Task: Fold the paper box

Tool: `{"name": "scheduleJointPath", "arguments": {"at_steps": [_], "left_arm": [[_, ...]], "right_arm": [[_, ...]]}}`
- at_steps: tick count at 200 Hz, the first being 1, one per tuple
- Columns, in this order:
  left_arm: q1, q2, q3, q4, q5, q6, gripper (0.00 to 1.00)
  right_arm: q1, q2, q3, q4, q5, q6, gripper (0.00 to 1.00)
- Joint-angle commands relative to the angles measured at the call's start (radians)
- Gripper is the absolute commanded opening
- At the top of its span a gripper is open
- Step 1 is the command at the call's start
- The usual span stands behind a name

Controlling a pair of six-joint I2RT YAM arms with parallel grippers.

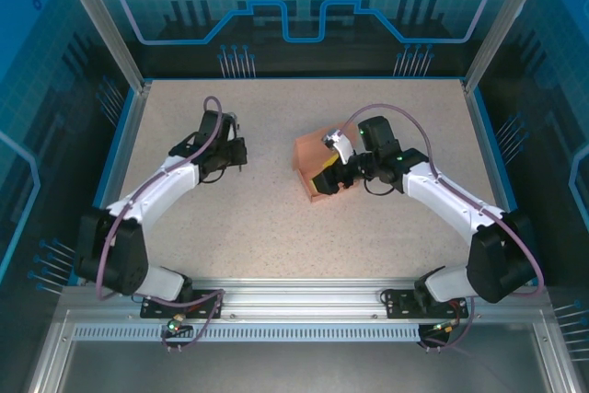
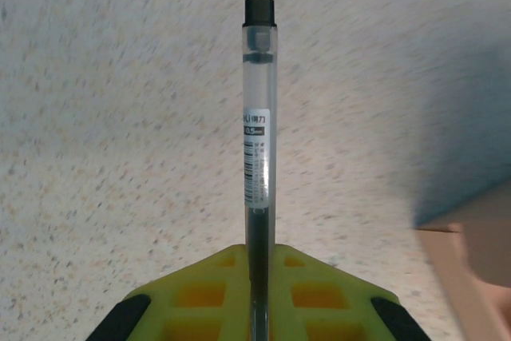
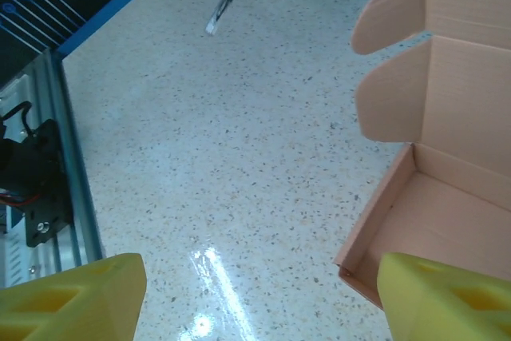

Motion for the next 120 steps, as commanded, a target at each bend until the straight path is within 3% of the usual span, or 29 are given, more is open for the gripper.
{"name": "scheduleJointPath", "arguments": {"at_steps": [1,35,66,89,120], "left_arm": [[-0.04,-0.082,-0.002,0.025,0.061,0.048,0.12],[-0.135,-0.15,0.014,0.013,0.096,0.114,0.11],[-0.251,-0.19,0.023,0.022,0.112,0.195,0.12],[-0.329,-0.17,0.058,0.01,0.122,0.237,0.12],[-0.42,-0.085,0.132,-0.016,0.099,0.269,0.12]], "right_arm": [[-0.029,-0.03,0.031,0.023,0.007,0.058,0.82],[-0.091,-0.092,-0.009,0.1,0.059,0.15,0.93],[-0.145,-0.149,-0.007,0.04,0.185,0.186,1.0],[-0.221,-0.161,0.014,-0.039,0.261,0.231,1.0],[-0.32,-0.184,-0.022,-0.064,0.269,0.277,1.0]]}}
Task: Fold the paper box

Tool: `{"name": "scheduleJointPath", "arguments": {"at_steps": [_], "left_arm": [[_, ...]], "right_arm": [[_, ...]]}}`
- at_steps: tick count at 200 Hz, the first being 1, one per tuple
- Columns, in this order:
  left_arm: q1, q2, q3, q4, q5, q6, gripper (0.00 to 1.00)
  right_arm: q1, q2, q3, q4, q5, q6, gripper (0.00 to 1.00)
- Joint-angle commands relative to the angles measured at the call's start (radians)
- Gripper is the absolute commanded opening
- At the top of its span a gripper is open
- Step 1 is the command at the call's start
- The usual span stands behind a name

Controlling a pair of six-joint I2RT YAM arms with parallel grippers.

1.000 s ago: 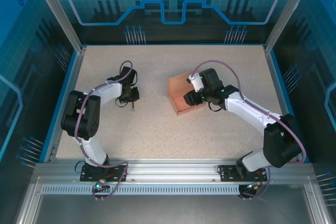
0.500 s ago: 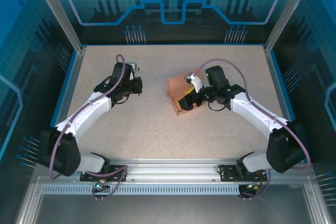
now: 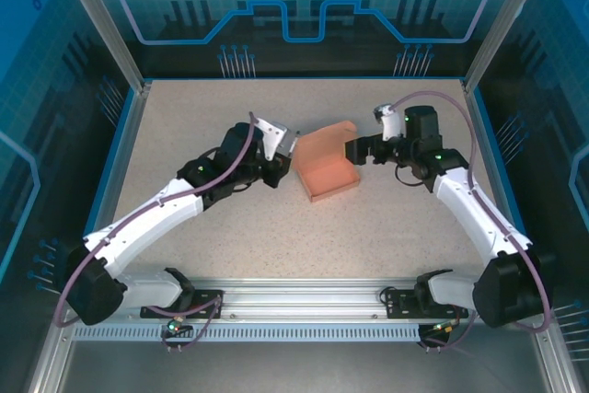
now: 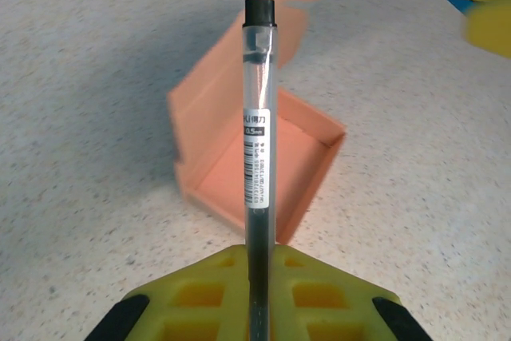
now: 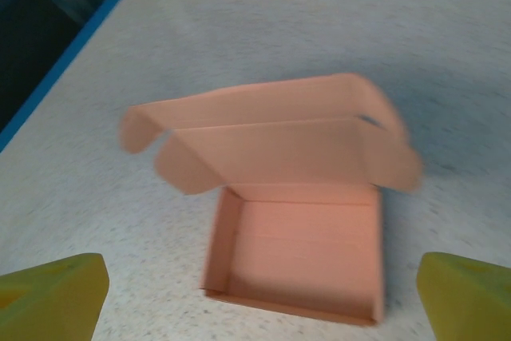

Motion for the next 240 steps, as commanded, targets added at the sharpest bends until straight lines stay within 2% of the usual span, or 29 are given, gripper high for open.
{"name": "scheduleJointPath", "arguments": {"at_steps": [1,64,130,184,240], "left_arm": [[-0.055,0.063,0.077,-0.017,0.003,0.062,0.12],[-0.108,0.308,0.232,-0.039,-0.007,0.054,0.12],[-0.151,0.619,0.472,-0.164,-0.106,0.222,0.12],[-0.153,0.761,0.572,-0.23,-0.187,0.305,0.13],[-0.153,0.881,0.656,-0.29,-0.278,0.305,0.13]], "right_arm": [[-0.062,-0.03,-0.02,-0.058,0.047,0.059,1.0],[-0.082,-0.094,-0.104,-0.11,0.08,0.048,1.0],[-0.104,-0.144,-0.159,-0.131,0.095,0.045,1.0],[-0.117,-0.147,-0.166,-0.124,0.085,0.047,1.0],[-0.118,-0.138,-0.176,-0.114,0.072,0.054,1.0]]}}
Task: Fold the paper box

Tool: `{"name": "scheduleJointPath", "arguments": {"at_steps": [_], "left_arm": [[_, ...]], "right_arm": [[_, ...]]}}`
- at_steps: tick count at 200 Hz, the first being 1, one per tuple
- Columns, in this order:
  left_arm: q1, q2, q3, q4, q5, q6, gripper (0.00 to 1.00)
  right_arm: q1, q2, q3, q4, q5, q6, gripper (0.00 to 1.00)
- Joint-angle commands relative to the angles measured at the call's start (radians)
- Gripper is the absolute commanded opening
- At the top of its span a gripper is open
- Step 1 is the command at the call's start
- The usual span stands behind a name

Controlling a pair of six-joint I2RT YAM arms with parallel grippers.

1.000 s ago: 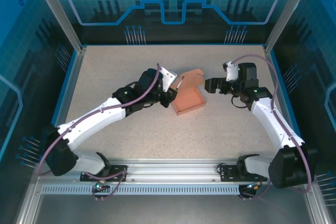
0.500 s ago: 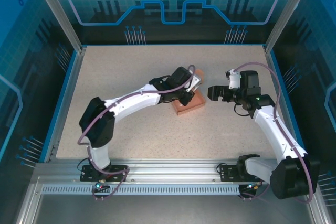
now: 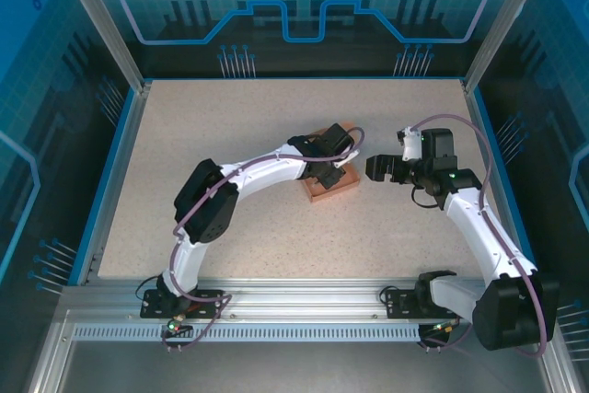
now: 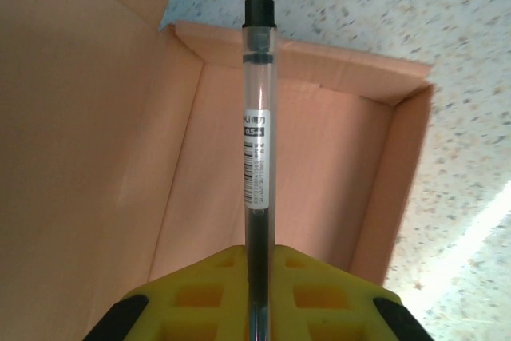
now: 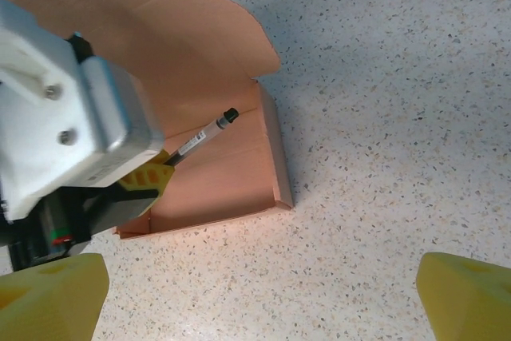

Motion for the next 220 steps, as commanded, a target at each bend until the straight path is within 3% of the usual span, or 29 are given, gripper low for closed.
{"name": "scheduleJointPath", "arguments": {"at_steps": [1,65,120,172,220], "left_arm": [[-0.003,0.053,0.058,-0.061,-0.066,0.017,0.13],[0.004,0.104,0.085,-0.081,-0.123,-0.021,0.12],[0.005,0.109,0.089,-0.083,-0.124,-0.031,0.21],[0.005,0.074,0.075,-0.08,-0.105,-0.048,0.27],[0.003,-0.057,0.006,-0.039,-0.011,-0.093,0.36]], "right_arm": [[-0.016,-0.003,-0.01,0.0,-0.016,0.011,1.0],[-0.016,0.006,-0.015,0.009,-0.028,0.016,1.0],[-0.016,0.018,-0.016,0.021,-0.036,0.021,1.0],[-0.012,0.026,-0.022,0.034,-0.043,0.028,1.0],[0.005,0.065,-0.032,0.05,-0.041,0.039,1.0]]}}
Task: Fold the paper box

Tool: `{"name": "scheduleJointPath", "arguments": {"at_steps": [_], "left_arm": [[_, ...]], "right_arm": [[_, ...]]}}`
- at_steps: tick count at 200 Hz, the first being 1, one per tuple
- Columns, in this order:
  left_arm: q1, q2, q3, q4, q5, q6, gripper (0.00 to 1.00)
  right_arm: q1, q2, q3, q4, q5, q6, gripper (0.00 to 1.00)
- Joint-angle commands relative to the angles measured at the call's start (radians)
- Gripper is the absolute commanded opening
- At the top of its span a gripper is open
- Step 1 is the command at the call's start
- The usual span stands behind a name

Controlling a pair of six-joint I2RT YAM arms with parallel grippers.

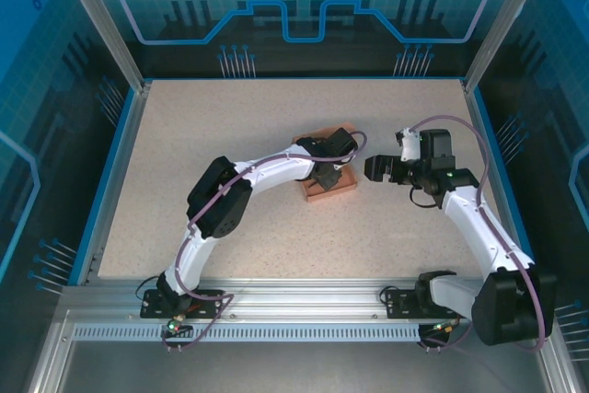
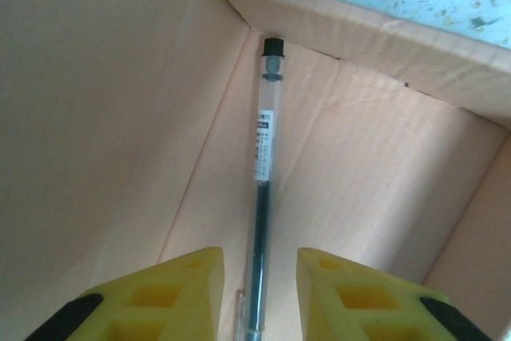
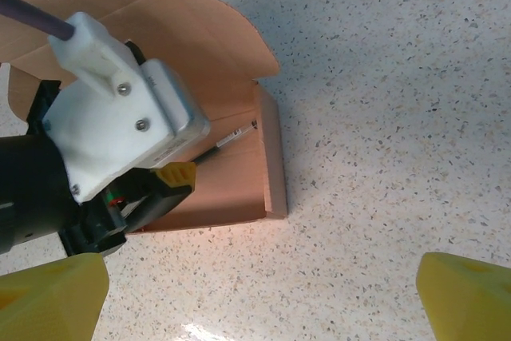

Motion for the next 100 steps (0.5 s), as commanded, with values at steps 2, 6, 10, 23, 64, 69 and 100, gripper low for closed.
{"name": "scheduleJointPath", "arguments": {"at_steps": [2,6,10,23,64,69,100], "left_arm": [[0.003,-0.14,-0.043,0.013,0.072,-0.045,0.36],[0.003,-0.157,-0.054,0.02,0.081,-0.05,0.37],[0.002,-0.176,-0.065,0.027,0.092,-0.054,0.39],[0.003,-0.238,-0.103,0.046,0.137,-0.069,0.43],[0.017,-0.476,-0.26,0.133,0.314,-0.112,0.5],[0.023,-0.503,-0.275,0.141,0.327,-0.12,0.5],[0.095,-0.632,-0.357,0.185,0.362,-0.175,0.53]], "right_arm": [[0.009,0.035,-0.016,0.02,-0.015,0.021,1.0],[0.014,0.042,-0.016,0.023,-0.016,0.023,1.0],[0.018,0.051,-0.018,0.028,-0.019,0.024,1.0],[0.039,0.085,-0.022,0.048,-0.029,0.028,1.0],[0.121,0.219,-0.02,0.165,-0.032,0.069,0.98],[0.131,0.235,-0.02,0.181,-0.026,0.073,0.98],[0.163,0.332,-0.032,0.316,-0.027,0.11,0.97]]}}
